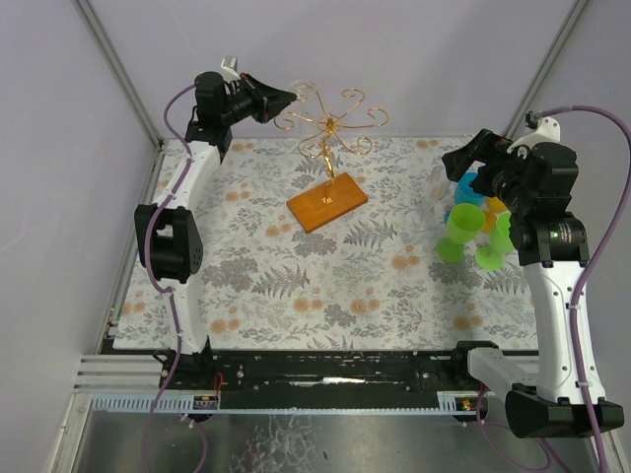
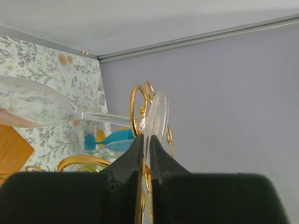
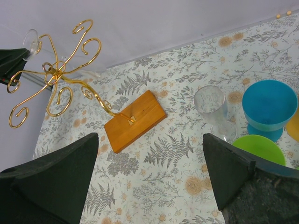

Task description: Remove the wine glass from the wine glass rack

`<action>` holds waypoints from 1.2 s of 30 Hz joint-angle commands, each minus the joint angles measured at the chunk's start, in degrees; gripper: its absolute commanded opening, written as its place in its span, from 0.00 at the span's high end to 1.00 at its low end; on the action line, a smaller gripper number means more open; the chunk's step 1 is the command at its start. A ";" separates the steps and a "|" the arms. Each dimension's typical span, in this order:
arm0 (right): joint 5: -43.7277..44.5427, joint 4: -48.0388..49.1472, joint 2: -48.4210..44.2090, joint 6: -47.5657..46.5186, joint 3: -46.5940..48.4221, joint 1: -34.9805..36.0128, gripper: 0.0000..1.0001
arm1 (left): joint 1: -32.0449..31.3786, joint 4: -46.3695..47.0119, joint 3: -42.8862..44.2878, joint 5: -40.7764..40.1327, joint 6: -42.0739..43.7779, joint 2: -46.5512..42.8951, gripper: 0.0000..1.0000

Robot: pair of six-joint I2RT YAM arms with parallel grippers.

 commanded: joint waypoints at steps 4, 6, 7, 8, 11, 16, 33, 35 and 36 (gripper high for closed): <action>-0.64 0.95 -1.43 0.03 0.15 0.36 0.02 | -0.24 4.29 0.16 0.18 -1.53 -0.84 1.00; -0.56 0.84 -1.44 0.06 0.21 0.36 0.02 | -0.18 4.37 0.08 0.18 -2.15 -1.08 1.00; -0.55 0.73 -1.51 -0.01 0.28 0.36 0.02 | -0.17 4.45 -0.01 0.20 -2.49 -1.22 1.00; -0.61 0.74 -1.51 -0.10 0.27 0.36 0.02 | -0.21 4.58 0.00 0.19 -2.86 -1.56 1.00; -0.55 0.59 -1.52 -0.10 0.46 0.36 0.01 | -0.17 4.88 0.27 -0.06 -3.48 -2.06 1.00; 0.04 0.77 -1.93 -0.29 0.30 0.36 0.01 | -0.10 4.26 1.22 -0.54 -2.92 -1.87 1.00; -0.66 -0.27 -3.43 -0.07 -0.22 0.36 0.01 | -0.13 5.77 6.07 -0.55 -0.31 1.11 1.00; -0.50 -0.44 -3.74 -0.05 -0.29 0.36 0.01 | -0.13 5.92 6.28 -0.47 -0.26 1.52 1.00; -0.39 -0.55 -3.82 -0.05 -0.34 0.36 0.01 | -0.15 5.91 6.30 -0.39 -0.23 1.70 1.00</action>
